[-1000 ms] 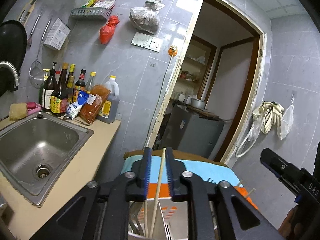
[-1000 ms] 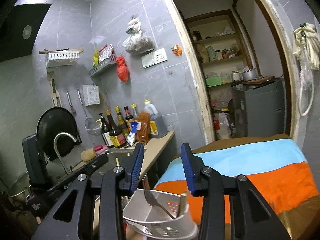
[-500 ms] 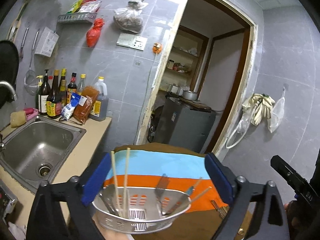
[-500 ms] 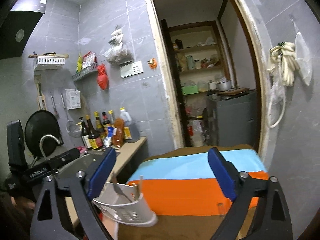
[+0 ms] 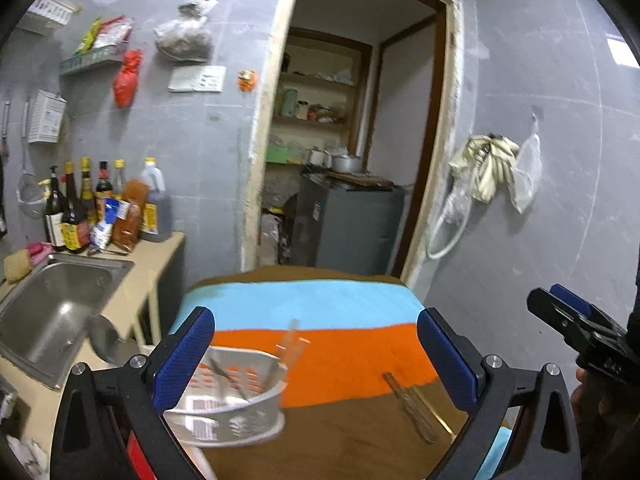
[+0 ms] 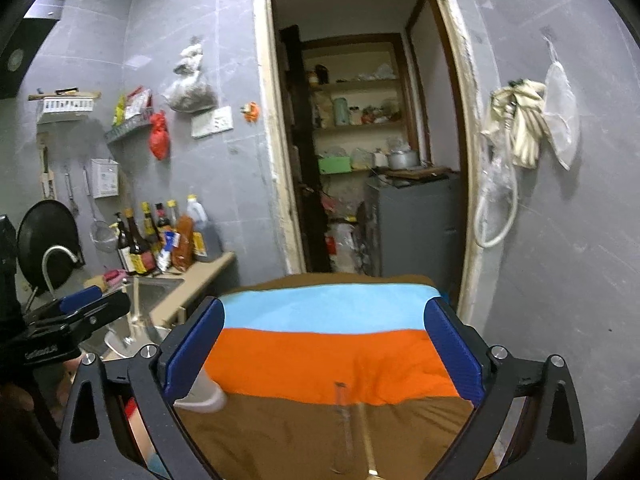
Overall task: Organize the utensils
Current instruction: 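Move both tools back to the wooden-handled knife and gold spoon, then close the left tool on the wooden-handled knife while the right tool grasps the gold spoon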
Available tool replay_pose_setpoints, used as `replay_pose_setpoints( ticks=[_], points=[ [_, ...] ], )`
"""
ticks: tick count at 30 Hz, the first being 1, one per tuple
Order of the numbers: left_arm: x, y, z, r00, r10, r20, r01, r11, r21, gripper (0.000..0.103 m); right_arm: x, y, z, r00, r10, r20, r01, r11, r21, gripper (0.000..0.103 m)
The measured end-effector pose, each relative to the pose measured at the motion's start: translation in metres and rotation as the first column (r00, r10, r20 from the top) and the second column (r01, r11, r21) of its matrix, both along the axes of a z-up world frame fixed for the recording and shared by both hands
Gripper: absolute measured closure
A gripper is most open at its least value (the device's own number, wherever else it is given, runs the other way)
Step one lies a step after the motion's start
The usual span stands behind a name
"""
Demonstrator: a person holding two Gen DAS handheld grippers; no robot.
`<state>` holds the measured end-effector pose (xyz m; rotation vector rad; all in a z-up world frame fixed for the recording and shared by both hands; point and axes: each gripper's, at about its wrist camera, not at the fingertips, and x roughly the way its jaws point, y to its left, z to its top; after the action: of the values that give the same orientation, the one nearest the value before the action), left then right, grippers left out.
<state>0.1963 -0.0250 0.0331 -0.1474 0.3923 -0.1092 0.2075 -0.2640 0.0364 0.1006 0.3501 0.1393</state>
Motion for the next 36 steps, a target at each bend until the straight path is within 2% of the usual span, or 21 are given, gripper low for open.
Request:
replay_pose_setpoints(
  ticks=[4, 9, 12, 16, 24, 30, 33, 36],
  points=[
    [0.006, -0.027, -0.013, 0.999, -0.029, -0.038, 0.029, 1.000, -0.013, 0.001, 0.011, -0.027, -0.018, 0.999, -0.022, -0.048, 0.021, 1.000, -0.011, 0.005],
    [0.021, -0.049, -0.045, 0.989, -0.048, -0.137, 0.035, 0.995, -0.095, 0.001, 0.032, -0.052, -0.058, 0.982, -0.037, -0.183, 0.024, 0.997, -0.072, 0.005],
    [0.028, -0.060, -0.067, 0.980, -0.046, -0.192, 0.030, 0.996, -0.087, 0.001, 0.039, -0.061, -0.087, 0.966, -0.015, -0.258, -0.006, 0.997, -0.080, 0.005],
    [0.042, -0.072, -0.095, 0.966, -0.053, -0.254, 0.033, 0.996, -0.083, 0.001, 0.044, -0.062, -0.117, 0.948, 0.023, -0.317, -0.048, 0.996, -0.070, 0.006],
    [0.076, -0.072, -0.140, 0.932, -0.051, -0.360, 0.005, 0.992, -0.128, 0.001, 0.064, -0.044, -0.171, 0.905, 0.118, -0.409, -0.157, 0.986, -0.063, 0.043],
    [0.094, -0.073, -0.168, 0.902, -0.066, -0.427, -0.003, 0.987, -0.159, 0.001, 0.079, -0.023, -0.192, 0.873, 0.187, -0.451, -0.243, 0.967, -0.070, 0.046],
    [0.098, -0.075, -0.175, 0.896, -0.067, -0.438, -0.006, 0.987, -0.164, 0.001, 0.086, -0.014, -0.202, 0.854, 0.185, -0.487, -0.266, 0.958, -0.104, 0.051],
    [0.101, -0.076, -0.178, 0.895, -0.068, -0.441, -0.007, 0.986, -0.168, 0.001, 0.090, -0.011, -0.203, 0.857, 0.166, -0.489, -0.262, 0.956, -0.134, 0.055]
  ],
)
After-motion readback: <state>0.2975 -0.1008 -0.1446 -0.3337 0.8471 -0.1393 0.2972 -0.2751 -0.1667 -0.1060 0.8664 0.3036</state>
